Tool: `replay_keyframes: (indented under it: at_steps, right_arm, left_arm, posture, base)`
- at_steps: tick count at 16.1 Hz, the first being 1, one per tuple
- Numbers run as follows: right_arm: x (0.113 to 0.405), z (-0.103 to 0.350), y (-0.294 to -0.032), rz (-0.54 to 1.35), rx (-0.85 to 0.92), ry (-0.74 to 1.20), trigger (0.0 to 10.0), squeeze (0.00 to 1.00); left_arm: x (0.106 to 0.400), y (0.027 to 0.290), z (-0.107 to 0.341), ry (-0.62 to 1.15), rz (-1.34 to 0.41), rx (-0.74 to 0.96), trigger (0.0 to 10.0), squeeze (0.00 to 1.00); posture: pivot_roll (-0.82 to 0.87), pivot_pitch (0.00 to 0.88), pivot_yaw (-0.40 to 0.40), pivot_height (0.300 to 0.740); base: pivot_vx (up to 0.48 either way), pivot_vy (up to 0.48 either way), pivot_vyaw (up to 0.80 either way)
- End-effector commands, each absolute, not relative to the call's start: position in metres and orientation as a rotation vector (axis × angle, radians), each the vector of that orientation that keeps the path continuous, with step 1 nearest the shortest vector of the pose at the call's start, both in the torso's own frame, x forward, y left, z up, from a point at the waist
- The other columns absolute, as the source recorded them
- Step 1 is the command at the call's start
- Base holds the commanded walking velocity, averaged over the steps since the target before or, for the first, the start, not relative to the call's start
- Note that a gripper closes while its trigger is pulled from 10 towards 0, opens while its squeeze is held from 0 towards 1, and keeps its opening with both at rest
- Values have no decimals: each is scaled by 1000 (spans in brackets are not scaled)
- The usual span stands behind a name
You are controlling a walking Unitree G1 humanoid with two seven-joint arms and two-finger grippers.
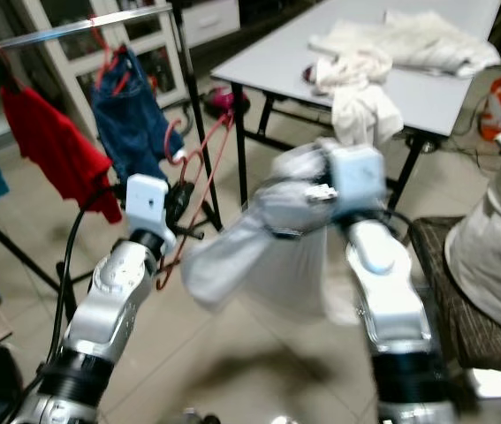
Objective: Hang hanger
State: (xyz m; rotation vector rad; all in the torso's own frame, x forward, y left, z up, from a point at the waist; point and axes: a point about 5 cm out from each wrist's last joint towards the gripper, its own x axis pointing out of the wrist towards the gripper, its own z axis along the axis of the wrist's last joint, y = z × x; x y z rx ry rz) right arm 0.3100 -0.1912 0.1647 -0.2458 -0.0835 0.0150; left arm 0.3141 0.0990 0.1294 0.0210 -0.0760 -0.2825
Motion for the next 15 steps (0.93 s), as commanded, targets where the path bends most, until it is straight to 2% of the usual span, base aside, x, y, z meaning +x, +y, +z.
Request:
replay_keyframes:
  at_steps: [1, 4, 8, 10, 13, 15]
  right_arm:
    - [313, 178, -193, -6, -258, -139, 10000, 0]
    - [322, 189, -192, 105, -284, -129, 10000, 0]
    - [331, 215, -190, 280, -172, -136, 10000, 0]
    - [336, 229, -189, 336, -189, -149, 10000, 0]
    - [344, 244, -197, 382, -250, -148, 10000, 0]
    - [347, 253, -205, 381, -275, -153, 10000, 0]
  left_arm:
    - [317, 106, 134, -88, -252, 23, 10000, 0]
    - [320, 108, 136, -90, -251, 24, 10000, 0]
    - [323, 112, 139, -94, -305, 15, 10000, 0]
    - [326, 115, 145, -115, -365, 27, 10000, 0]
    - [323, 110, 159, -126, -606, -17, 10000, 0]
    - [322, 113, 165, -126, -682, -31, 10000, 0]
  posture:
    - [-120, 0, 102, 740]
    - [-121, 0, 105, 740]
    - [-121, 0, 109, 740]
    - [-117, 0, 102, 740]
    - [-108, 0, 81, 740]
    - [-104, 0, 73, 740]
  base:
    - [0, 0, 0]
    - [0, 0, 0]
    - [0, 0, 0]
    - [0, 0, 0]
    - [0, 0, 0]
    - [0, 0, 0]
